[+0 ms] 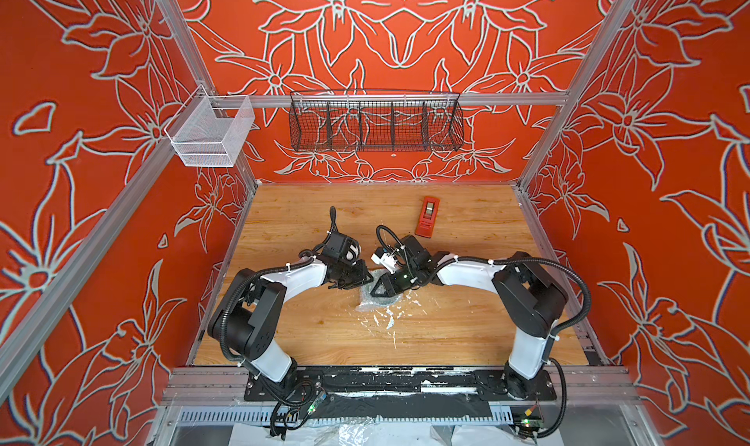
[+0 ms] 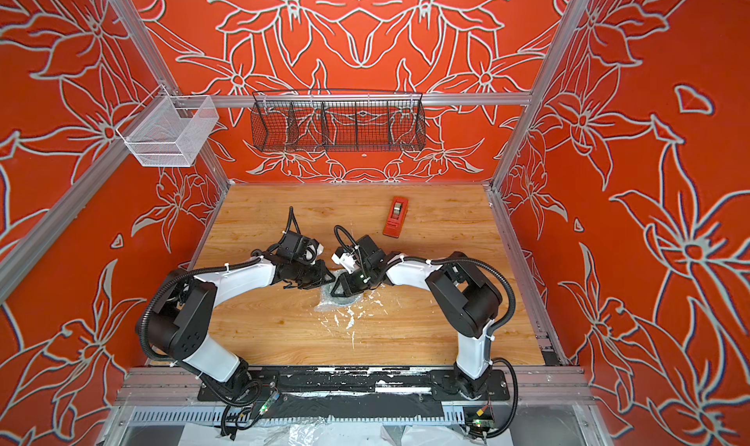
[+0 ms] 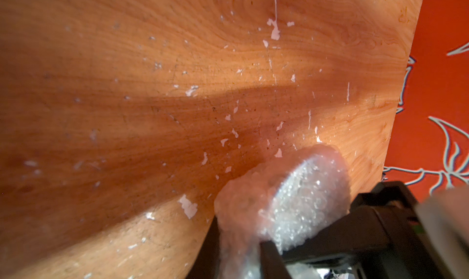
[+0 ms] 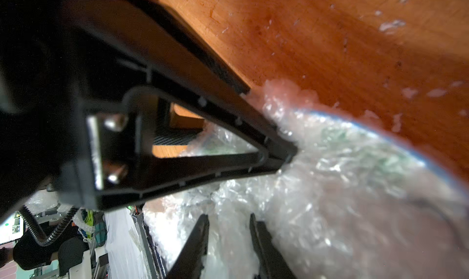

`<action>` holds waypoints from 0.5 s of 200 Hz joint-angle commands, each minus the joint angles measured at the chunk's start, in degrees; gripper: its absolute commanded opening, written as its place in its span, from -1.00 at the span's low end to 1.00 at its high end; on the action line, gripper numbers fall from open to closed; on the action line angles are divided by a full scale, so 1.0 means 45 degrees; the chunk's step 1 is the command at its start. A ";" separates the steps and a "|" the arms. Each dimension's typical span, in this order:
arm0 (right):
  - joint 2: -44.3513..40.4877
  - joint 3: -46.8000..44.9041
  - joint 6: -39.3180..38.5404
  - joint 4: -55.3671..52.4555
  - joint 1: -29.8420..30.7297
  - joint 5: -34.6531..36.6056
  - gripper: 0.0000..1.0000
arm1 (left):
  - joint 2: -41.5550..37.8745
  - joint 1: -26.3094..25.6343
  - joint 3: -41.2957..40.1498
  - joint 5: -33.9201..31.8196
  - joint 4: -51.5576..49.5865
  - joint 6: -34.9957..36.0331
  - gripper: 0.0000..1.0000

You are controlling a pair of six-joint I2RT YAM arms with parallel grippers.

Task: Wrap bowls in bubble wrap
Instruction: Wrap the bowl in bubble wrap.

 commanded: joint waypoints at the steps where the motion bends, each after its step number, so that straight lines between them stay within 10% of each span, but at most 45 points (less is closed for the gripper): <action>1: -0.0501 -0.0732 0.0288 -0.0204 0.0150 -0.0659 -0.39 | -0.0120 0.0100 0.0097 -0.0551 -0.0065 -0.0238 -1.00; 100: -0.1219 -0.2312 0.1719 0.2890 0.0206 -0.2964 -0.31 | -0.0291 0.0003 0.0012 -0.0700 0.0167 -0.0343 -1.00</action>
